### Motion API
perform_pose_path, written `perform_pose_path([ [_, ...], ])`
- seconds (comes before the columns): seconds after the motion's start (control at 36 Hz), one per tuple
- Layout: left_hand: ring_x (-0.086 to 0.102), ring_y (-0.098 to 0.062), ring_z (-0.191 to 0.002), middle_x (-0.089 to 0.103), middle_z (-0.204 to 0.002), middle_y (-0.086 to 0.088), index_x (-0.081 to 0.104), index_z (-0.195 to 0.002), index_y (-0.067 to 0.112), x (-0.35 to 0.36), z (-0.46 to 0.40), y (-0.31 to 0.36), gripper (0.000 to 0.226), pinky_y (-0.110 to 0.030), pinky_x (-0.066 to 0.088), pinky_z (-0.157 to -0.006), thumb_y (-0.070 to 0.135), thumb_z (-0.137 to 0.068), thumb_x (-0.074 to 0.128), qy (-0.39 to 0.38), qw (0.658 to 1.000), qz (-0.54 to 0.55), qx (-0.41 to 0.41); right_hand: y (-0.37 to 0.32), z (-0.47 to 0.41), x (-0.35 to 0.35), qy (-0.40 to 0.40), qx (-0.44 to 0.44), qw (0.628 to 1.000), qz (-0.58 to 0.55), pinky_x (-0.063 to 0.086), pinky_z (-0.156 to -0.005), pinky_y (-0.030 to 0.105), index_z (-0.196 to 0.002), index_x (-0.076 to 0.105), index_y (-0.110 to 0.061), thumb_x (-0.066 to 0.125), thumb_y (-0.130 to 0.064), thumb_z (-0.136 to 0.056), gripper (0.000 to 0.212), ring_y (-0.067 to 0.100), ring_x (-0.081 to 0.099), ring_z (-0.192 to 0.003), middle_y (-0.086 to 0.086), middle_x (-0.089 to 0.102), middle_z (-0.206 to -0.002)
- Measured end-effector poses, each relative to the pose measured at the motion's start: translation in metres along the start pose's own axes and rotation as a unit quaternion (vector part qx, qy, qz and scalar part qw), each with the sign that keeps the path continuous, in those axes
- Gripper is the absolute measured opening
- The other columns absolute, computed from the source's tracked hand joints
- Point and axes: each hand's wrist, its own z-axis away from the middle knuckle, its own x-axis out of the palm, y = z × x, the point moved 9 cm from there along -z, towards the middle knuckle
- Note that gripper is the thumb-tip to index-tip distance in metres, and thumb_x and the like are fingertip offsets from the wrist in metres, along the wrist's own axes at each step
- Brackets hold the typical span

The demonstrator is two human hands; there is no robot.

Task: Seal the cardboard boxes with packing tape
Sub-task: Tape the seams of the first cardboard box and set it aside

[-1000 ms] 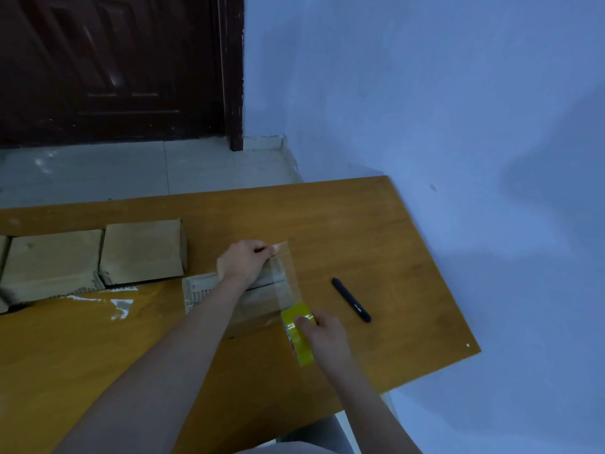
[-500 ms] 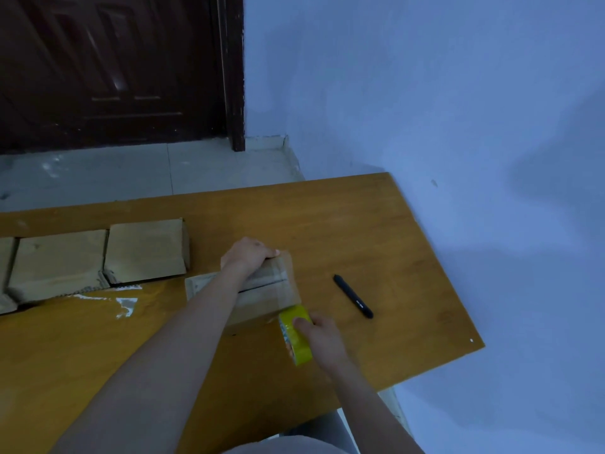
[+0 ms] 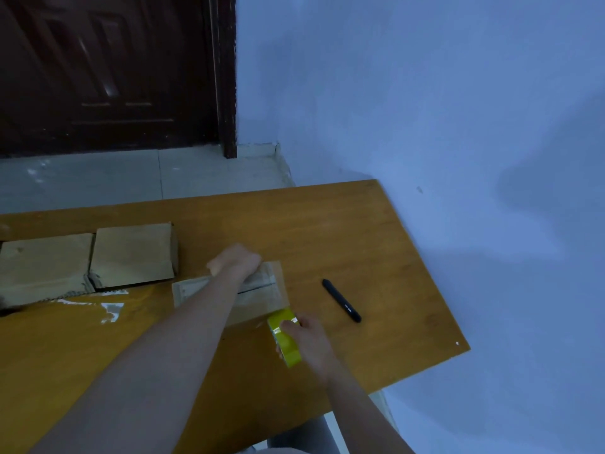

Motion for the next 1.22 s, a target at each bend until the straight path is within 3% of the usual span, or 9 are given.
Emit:
perform_pose_path([
  [0.11, 0.061, -0.022, -0.075, 0.066, -0.083, -0.002, 0.068, -0.098, 0.027, -0.017, 0.004, 0.008, 0.027, -0.028, 0.051, -0.065, 0.03, -0.093, 0.041, 0.154, 0.985, 0.013, 0.071, 0.003, 0.001, 0.0, 0.002, -0.013, 1.0, -0.023, 0.049, -0.054, 0.029, -0.086, 0.061, -0.009, 0.055, -0.015, -0.092, 0.01, 0.019, 0.061, -0.054, 0.008, 0.063, -0.063],
  [0.28, 0.06, -0.024, -0.071, 0.064, -0.074, -0.002, 0.066, -0.098, 0.014, -0.032, 0.008, 0.013, 0.031, -0.031, 0.049, -0.062, 0.035, -0.099, 0.043, 0.235, 0.953, 0.107, 0.159, -0.006, 0.005, -0.004, 0.019, -0.053, 0.998, 0.016, 0.048, -0.052, 0.025, -0.081, 0.06, -0.015, 0.057, -0.025, -0.091, 0.015, 0.014, 0.062, -0.052, 0.003, 0.065, -0.062],
  [0.42, 0.051, -0.017, -0.056, 0.055, -0.062, 0.002, 0.067, -0.096, 0.008, -0.038, 0.035, 0.023, 0.023, -0.022, 0.029, -0.046, 0.024, -0.098, 0.051, 0.265, 0.916, 0.138, 0.269, 0.005, 0.005, -0.003, 0.019, -0.053, 0.997, 0.048, 0.049, -0.051, 0.025, -0.079, 0.061, -0.016, 0.057, -0.021, -0.093, 0.015, 0.012, 0.063, -0.052, -0.003, 0.064, -0.055],
  [0.58, 0.061, -0.026, -0.081, 0.064, -0.084, 0.0, 0.07, -0.085, 0.017, -0.004, 0.102, 0.009, 0.034, -0.035, 0.048, -0.066, 0.038, -0.083, 0.042, 0.325, 0.883, -0.02, 0.339, 0.02, 0.006, -0.001, 0.017, -0.082, 0.996, 0.026, 0.047, -0.058, 0.027, -0.08, 0.059, -0.015, 0.057, -0.024, -0.094, 0.017, 0.014, 0.06, -0.062, -0.003, 0.06, -0.065],
  [0.72, 0.05, -0.025, -0.122, 0.058, -0.13, -0.004, 0.061, -0.125, 0.018, 0.055, 0.107, -0.016, 0.057, -0.04, 0.028, -0.106, 0.054, -0.092, 0.032, 0.277, 0.895, -0.134, 0.324, 0.023, 0.003, -0.004, 0.02, -0.088, 0.995, 0.039, 0.044, -0.056, 0.019, -0.08, 0.061, -0.015, 0.055, -0.023, -0.095, 0.018, 0.007, 0.056, -0.059, -0.005, 0.059, -0.066],
  [1.03, 0.035, -0.025, -0.138, 0.045, -0.144, -0.003, 0.049, -0.137, 0.02, 0.051, 0.074, -0.008, 0.082, -0.04, 0.016, -0.112, 0.076, -0.08, 0.032, 0.202, 0.905, -0.215, 0.308, 0.029, -0.037, 0.01, 0.033, -0.008, 0.983, 0.183, 0.055, -0.058, 0.023, -0.078, 0.054, -0.017, 0.04, -0.03, -0.101, 0.029, 0.011, 0.065, -0.057, 0.007, 0.067, -0.083],
  [1.08, 0.036, -0.025, -0.137, 0.047, -0.143, -0.002, 0.05, -0.136, 0.02, 0.05, 0.074, -0.008, 0.083, -0.04, 0.016, -0.111, 0.078, -0.08, 0.03, 0.201, 0.907, -0.21, 0.305, 0.028, -0.036, 0.012, 0.026, -0.018, 0.978, 0.204, 0.057, -0.065, 0.028, -0.088, 0.055, -0.014, 0.038, -0.034, -0.101, 0.029, 0.017, 0.065, -0.064, 0.008, 0.067, -0.088],
  [1.17, 0.038, -0.025, -0.136, 0.049, -0.141, -0.003, 0.053, -0.134, 0.019, 0.051, 0.074, -0.006, 0.085, -0.041, 0.019, -0.111, 0.079, -0.081, 0.026, 0.203, 0.906, -0.208, 0.309, 0.026, -0.029, 0.015, 0.003, -0.031, 0.983, 0.18, 0.043, -0.052, 0.009, -0.113, 0.052, -0.01, 0.036, -0.034, -0.102, 0.031, 0.007, 0.058, -0.065, -0.001, 0.061, -0.089],
  [1.22, 0.039, -0.026, -0.136, 0.05, -0.141, -0.004, 0.052, -0.134, 0.018, 0.052, 0.075, -0.006, 0.083, -0.042, 0.021, -0.11, 0.077, -0.082, 0.026, 0.215, 0.898, -0.216, 0.319, 0.03, -0.027, 0.016, -0.005, -0.033, 0.985, 0.166, 0.042, -0.072, 0.013, -0.126, 0.048, -0.011, 0.035, -0.035, -0.102, 0.036, 0.016, 0.059, -0.092, 0.003, 0.058, -0.11],
])
